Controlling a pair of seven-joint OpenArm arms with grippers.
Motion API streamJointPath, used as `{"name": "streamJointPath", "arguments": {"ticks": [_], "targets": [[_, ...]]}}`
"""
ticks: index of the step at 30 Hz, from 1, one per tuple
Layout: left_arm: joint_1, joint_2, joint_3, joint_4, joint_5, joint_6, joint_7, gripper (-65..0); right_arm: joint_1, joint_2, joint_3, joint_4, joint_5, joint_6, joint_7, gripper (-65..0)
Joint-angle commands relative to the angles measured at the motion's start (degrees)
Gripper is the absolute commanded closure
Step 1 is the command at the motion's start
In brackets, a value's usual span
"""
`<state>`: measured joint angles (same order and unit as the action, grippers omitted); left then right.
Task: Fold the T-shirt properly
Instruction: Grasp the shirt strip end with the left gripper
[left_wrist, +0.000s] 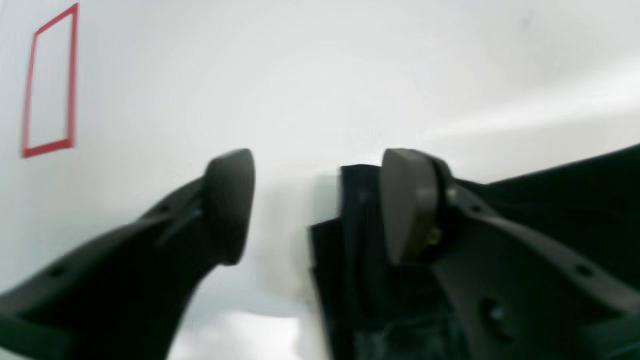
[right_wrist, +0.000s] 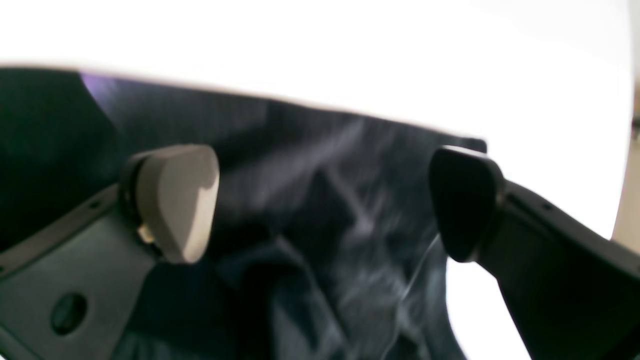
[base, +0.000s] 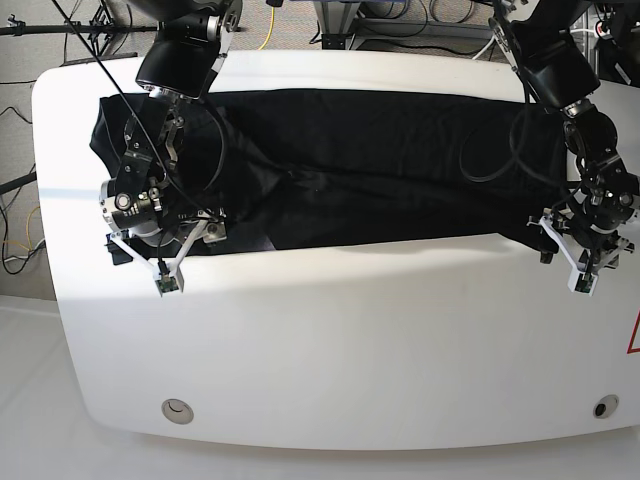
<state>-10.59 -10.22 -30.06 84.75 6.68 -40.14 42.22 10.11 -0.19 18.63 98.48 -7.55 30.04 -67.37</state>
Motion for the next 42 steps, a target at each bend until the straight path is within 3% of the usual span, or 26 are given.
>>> {"name": "streamJointPath", "arguments": {"ticks": [1, 4, 10, 16, 24, 30, 34, 38, 42], "targets": [[-2.1, 0.4, -0.4, 1.5, -0.4, 0.1, -0.5, -42.6, 0.8, 0.4, -0.2, 0.5, -0.4, -0.1, 0.6, -65.0], [-2.7, 0.9, -1.0, 1.4, -0.8, 0.1, 0.2, -43.8, 0.5, 0.4, -0.1, 0.3, -0.3, 0.0, 0.3, -65.0], [-5.1, 0.3, -3.6, 0.4, -3.3, 0.1, 7.8, -46.1, -1.2, 0.2, 0.2, -1.6, 0.3, 0.0, -0.7, -65.0], [-6.4, 0.2, -3.9, -0.7, -3.8, 0.1, 9.7, -47.0, -1.5, 0.1, 0.1, -2.4, 0.2, 0.0, -0.9, -64.7], [-7.6, 0.6, -2.0, -3.8, -2.6, 0.1, 7.8, -45.3, -1.0, -0.2, 0.4, -1.7, -0.3, -0.1, -0.9, -64.7], [-5.4, 0.0, -0.3, -4.1, -2.9, 0.1, 1.1, -32.3, -0.8, -0.3, 0.4, -1.1, -0.4, 0.5, -0.9, -64.6], [-5.3, -0.1, -0.5, -4.9, -2.9, 0.1, 0.3, -30.4, -0.8, -0.3, 0.5, -0.9, -0.4, 0.5, -1.1, -64.7], [-5.5, 0.0, -0.9, -7.0, -2.9, 0.1, 1.1, -31.3, -0.9, -0.4, 0.5, -1.6, -0.6, 0.5, -1.1, -64.5], [-5.4, -0.3, -1.2, -9.2, -2.9, 0.1, 1.6, -36.9, -0.8, -0.4, 0.5, -1.8, -0.6, 0.6, -1.2, -64.6]]}}
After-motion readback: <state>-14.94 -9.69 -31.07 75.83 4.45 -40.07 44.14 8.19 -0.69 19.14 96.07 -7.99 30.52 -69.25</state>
